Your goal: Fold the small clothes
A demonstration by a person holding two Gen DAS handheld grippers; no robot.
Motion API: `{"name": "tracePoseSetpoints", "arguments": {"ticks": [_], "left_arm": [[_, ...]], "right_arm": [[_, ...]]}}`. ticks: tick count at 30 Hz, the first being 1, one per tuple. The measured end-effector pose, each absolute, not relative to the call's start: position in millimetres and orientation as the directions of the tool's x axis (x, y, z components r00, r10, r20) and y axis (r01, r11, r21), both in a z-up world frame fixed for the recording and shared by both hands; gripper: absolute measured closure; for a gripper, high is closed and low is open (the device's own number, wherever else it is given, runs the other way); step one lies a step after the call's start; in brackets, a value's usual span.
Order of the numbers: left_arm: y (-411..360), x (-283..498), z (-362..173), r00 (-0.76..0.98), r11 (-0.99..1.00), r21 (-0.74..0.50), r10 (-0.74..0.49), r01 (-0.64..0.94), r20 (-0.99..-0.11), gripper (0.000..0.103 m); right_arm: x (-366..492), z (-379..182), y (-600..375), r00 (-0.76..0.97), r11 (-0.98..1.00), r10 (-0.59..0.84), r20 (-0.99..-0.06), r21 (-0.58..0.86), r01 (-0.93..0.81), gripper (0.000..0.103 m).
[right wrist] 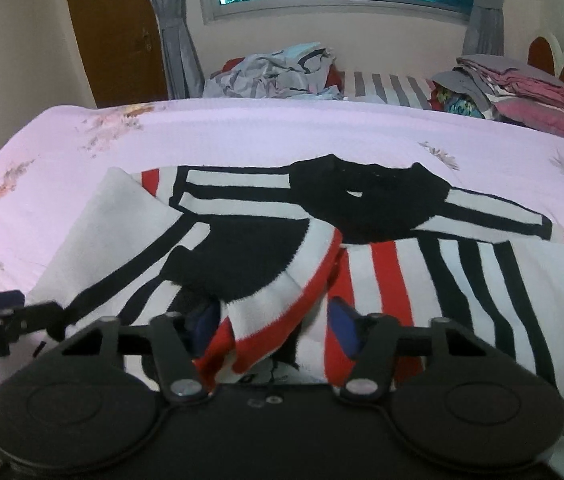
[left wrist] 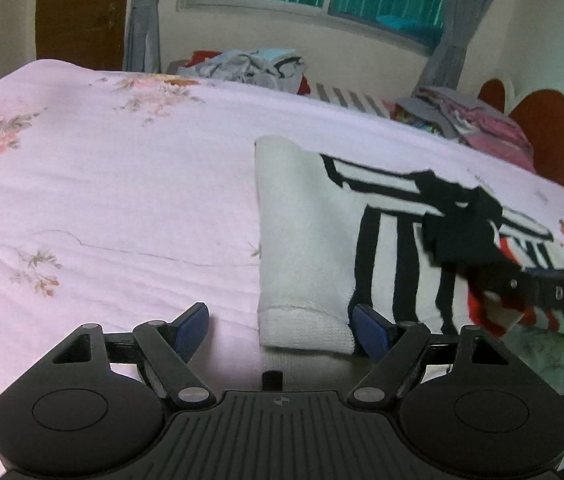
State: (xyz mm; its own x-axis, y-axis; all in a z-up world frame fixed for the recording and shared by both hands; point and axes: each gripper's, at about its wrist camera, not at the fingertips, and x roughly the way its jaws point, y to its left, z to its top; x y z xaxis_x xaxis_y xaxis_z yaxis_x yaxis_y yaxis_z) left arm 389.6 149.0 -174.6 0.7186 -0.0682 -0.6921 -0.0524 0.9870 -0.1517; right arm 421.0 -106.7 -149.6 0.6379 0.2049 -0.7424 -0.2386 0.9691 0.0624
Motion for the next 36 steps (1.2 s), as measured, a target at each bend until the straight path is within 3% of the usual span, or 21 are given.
{"name": "tracePoseSetpoints", "arguments": {"ticks": [2,4,9,13,17,22,27,30,34,36], "left_arm": [[144,395,-178,0.71,0.99,-0.132,-0.059,-0.048,-0.701,0.025],[140,398,-181,0.707,0.992,-0.122,-0.058,-0.041,-0.705,0.025],[133,402,-182,0.702,0.991,-0.127,-0.066,-0.035,-0.709,0.025],[129,402,-185,0.705,0.993,-0.118,-0.068,-0.022,-0.706,0.025],[127,403,-187,0.7,0.991,-0.134,-0.084,-0.017,-0.709,0.025],[127,400,-186,0.698,0.991,-0.132,-0.096,0.001,-0.71,0.025],[125,398,-185,0.697,0.993,-0.119,-0.088,0.004,-0.712,0.025],[123,396,-186,0.698,0.995,-0.101,-0.081,0.012,-0.712,0.025],[123,391,-184,0.697,0.995,-0.097,-0.079,0.014,-0.713,0.025],[124,389,-183,0.696,0.995,-0.098,-0.077,0.01,-0.714,0.025]], "right_arm": [[425,-149,-106,0.631,0.971,0.207,-0.748,0.077,-0.228,0.064],[427,-143,-107,0.637,0.97,0.219,-0.739,0.094,-0.225,0.083],[423,-115,-128,0.694,0.973,0.226,-0.684,0.129,-0.19,0.094],[417,-112,-172,0.707,0.978,0.193,-0.681,0.196,-0.078,0.096],[411,-139,-203,0.638,0.967,0.199,-0.744,0.256,-0.003,0.095],[404,-139,-210,0.651,0.962,0.21,-0.73,0.274,-0.002,0.067],[411,-142,-221,0.654,0.952,0.207,-0.728,0.304,0.036,0.063],[419,-148,-222,0.642,0.948,0.212,-0.737,0.315,0.049,0.07],[421,-144,-217,0.652,0.951,0.221,-0.725,0.309,0.021,0.094],[417,-132,-212,0.68,0.958,0.221,-0.699,0.285,-0.019,0.095]]}}
